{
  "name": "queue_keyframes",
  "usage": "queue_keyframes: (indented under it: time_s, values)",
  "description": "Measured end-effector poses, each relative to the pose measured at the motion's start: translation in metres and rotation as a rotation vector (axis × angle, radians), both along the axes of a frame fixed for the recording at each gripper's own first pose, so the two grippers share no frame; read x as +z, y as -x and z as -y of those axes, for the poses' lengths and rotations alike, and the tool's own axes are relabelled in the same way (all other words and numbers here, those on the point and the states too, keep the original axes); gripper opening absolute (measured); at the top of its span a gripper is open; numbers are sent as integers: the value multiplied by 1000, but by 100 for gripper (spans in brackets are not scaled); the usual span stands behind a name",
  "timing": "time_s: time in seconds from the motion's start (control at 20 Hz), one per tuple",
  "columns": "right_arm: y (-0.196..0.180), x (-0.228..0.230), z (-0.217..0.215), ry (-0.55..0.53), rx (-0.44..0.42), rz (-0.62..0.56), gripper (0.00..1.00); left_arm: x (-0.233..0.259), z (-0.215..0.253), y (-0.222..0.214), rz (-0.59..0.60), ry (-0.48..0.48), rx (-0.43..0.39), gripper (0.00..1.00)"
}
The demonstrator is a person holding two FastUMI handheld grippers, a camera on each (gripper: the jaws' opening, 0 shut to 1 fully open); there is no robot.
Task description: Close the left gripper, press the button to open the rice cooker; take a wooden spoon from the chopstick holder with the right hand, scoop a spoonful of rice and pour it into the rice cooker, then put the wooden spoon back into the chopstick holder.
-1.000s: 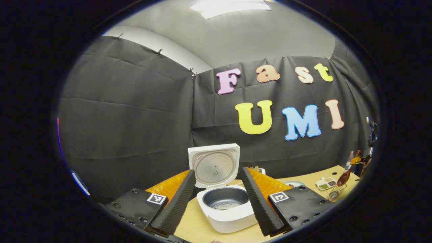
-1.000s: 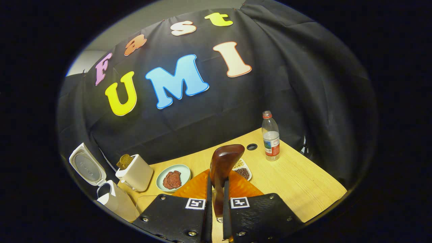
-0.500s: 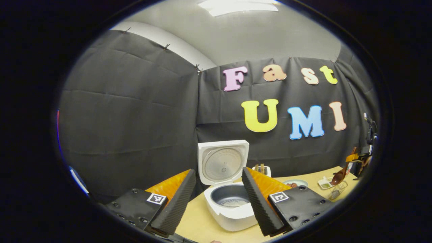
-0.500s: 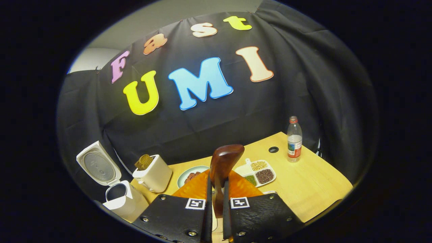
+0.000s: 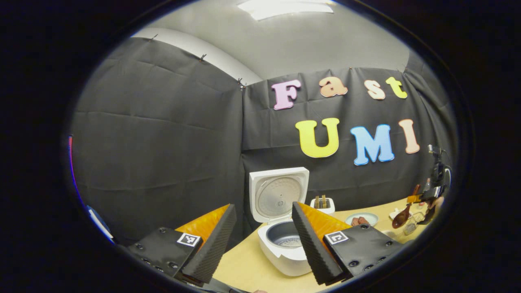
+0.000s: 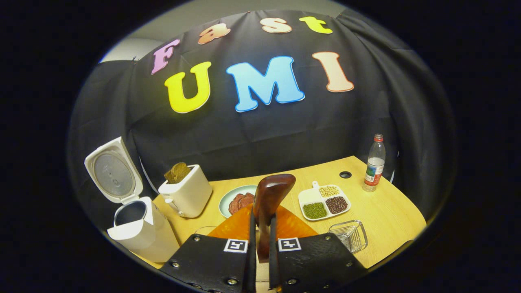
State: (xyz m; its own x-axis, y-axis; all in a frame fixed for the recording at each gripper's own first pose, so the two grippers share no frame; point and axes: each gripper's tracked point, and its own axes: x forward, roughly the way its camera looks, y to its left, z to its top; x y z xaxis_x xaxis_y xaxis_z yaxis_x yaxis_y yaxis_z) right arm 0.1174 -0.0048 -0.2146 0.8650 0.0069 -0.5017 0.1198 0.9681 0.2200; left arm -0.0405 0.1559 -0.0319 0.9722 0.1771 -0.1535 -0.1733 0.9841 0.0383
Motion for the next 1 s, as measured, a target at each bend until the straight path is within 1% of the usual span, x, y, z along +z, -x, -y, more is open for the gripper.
queue_keyframes:
  time_s: [0.35, 0.4, 0.45, 0.5, 0.6, 0.65, 0.7, 0.9, 1.0]
  values:
    - [4, -50, -21, 155, 21, -63, 13, -9, -25, 5, -24, -7, 13, 92]
    - [4, -51, -25, 173, 25, -56, 13, -9, -29, 4, -25, -6, 17, 95]
    - [2, -52, -30, 187, 27, -46, 13, -9, -33, 4, -27, -5, 19, 92]
    - [3, -52, -35, 194, 34, -46, 13, -11, -37, 4, -29, -4, 21, 95]
    - [4, -50, -50, 208, 55, -51, 13, -15, -42, 5, -32, -1, 22, 95]
    - [4, -53, -59, 205, 68, -55, 12, -18, -45, 7, -34, 2, 21, 95]
    - [6, -55, -69, 190, 82, -61, 13, -18, -46, 6, -36, 5, 19, 92]
    - [13, -61, -108, 105, 112, -82, 13, -20, -52, 2, -37, 7, 11, 92]
    - [13, -61, -114, 62, 105, -92, 13, -20, -54, 4, -35, 7, 11, 92]
